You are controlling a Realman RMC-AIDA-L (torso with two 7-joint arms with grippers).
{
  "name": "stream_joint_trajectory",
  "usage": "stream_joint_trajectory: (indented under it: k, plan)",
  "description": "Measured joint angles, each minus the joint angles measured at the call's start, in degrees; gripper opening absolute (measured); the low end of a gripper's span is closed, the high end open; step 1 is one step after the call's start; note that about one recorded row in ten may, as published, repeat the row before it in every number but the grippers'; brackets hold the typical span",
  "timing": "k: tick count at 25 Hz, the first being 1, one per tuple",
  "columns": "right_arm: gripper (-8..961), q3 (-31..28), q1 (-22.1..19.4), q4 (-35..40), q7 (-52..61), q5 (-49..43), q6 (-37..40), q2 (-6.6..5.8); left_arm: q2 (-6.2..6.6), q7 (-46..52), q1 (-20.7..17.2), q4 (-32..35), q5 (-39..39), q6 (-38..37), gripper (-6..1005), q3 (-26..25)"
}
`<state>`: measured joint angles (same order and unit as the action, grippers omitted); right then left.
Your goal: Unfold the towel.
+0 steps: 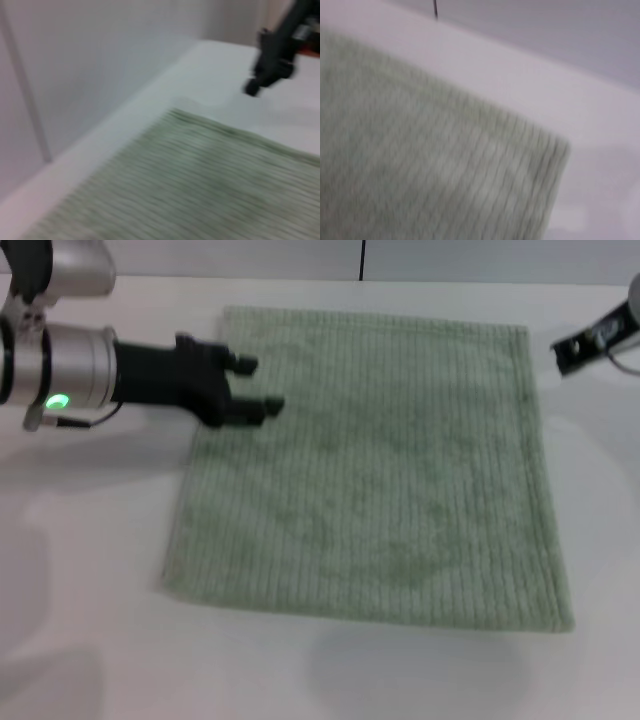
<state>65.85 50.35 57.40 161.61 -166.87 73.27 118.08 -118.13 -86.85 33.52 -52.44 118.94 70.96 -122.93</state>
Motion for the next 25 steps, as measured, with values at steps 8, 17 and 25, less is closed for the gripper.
stream_joint_trajectory:
  k: [8,17,25]
  plan:
    - [-1,13.0,-14.4,18.1,1.3,-0.3,-14.7,0.99,-0.22,-2.8,0.7,4.9,-11.6,-12.4,654,0.5]
    - [-1,26.4,-37.7,14.6,1.3,0.4,-67.7,1.46,-0.47,-12.0,1.1,9.6,-30.7,-21.2,655,0.5]
    - [-1,30.8,-39.3,-9.5,1.8,8.2,-114.8,1.21,-0.62,-28.1,2.1,21.3,-53.9,-23.7,659,0.3]
